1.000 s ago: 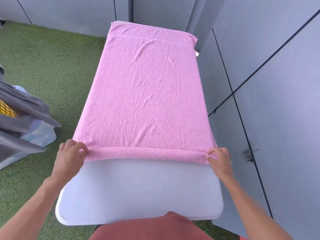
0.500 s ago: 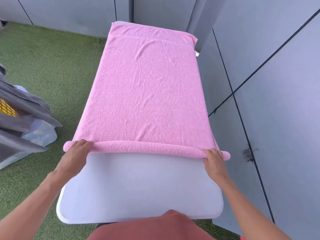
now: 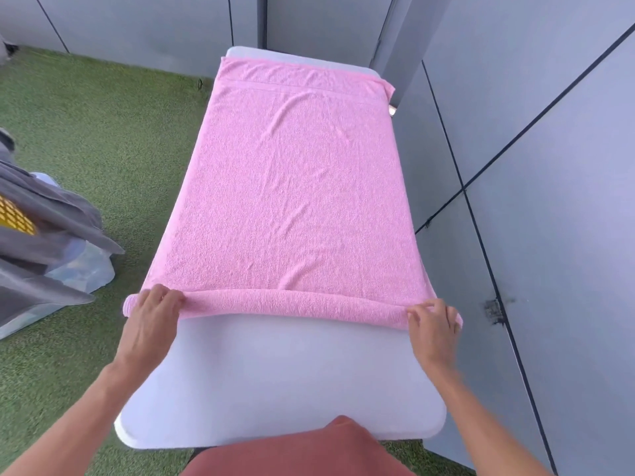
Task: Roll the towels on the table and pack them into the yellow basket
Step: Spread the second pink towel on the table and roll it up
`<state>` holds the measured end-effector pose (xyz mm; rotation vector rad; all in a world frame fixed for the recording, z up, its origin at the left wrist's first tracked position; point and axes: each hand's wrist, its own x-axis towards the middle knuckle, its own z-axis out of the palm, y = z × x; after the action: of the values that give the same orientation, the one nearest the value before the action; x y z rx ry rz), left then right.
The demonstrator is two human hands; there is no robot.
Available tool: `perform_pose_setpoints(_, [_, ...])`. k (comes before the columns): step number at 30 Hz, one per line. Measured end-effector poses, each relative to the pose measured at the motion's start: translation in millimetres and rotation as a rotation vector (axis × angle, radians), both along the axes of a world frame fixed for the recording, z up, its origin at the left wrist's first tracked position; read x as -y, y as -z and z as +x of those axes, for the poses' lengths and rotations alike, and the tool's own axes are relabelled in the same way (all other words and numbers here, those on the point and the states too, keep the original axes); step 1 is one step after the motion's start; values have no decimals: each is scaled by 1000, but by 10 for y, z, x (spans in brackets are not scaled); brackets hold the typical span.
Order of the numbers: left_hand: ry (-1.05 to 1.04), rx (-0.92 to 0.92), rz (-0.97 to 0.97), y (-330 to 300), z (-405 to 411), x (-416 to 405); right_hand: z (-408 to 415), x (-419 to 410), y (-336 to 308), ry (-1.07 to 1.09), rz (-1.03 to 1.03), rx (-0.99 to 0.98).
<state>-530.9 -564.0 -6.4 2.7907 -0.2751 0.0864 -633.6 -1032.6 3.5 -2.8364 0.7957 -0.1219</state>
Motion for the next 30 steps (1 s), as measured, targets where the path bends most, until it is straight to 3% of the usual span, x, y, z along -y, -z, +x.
perform_pose_setpoints(2, [71,16,13,105,-177,5,-130,-81,79,-113,-59,24])
perform_pose_setpoints(5, [159,-32,39,222,-207,-23,-169,-93,147,-196,51,-20])
perform_pose_setpoints(10, [90,-142,-27,95,176,27,57,-34,121,-213,142,-58])
perform_pose_setpoints(15, [84,-251,47,70,130,-87,95,142,18,-315,79,-315])
perform_pose_setpoints(18, [59,-446,6,14,77,-181,30,290,-93,-289,298,-431])
perform_pose_setpoints(20, [-8,-526,-102,-38,161,-208,40,349,-169,-126,558,-353])
perform_pose_setpoints(22, [-112,-518,-222,-109,273,-186,113,339,-198,8,640,-203])
perform_pose_setpoints(25, [-140,-251,-146,-139,283,-86,126,194,-124,-11,407,11])
perform_pose_setpoints(28, [-60,-26,49,-71,50,31,-59,-22,-3,-92,-52,15])
perform_pose_setpoints(30, [-8,-4,81,-24,-120,106,-189,-108,74,-157,-149,-42])
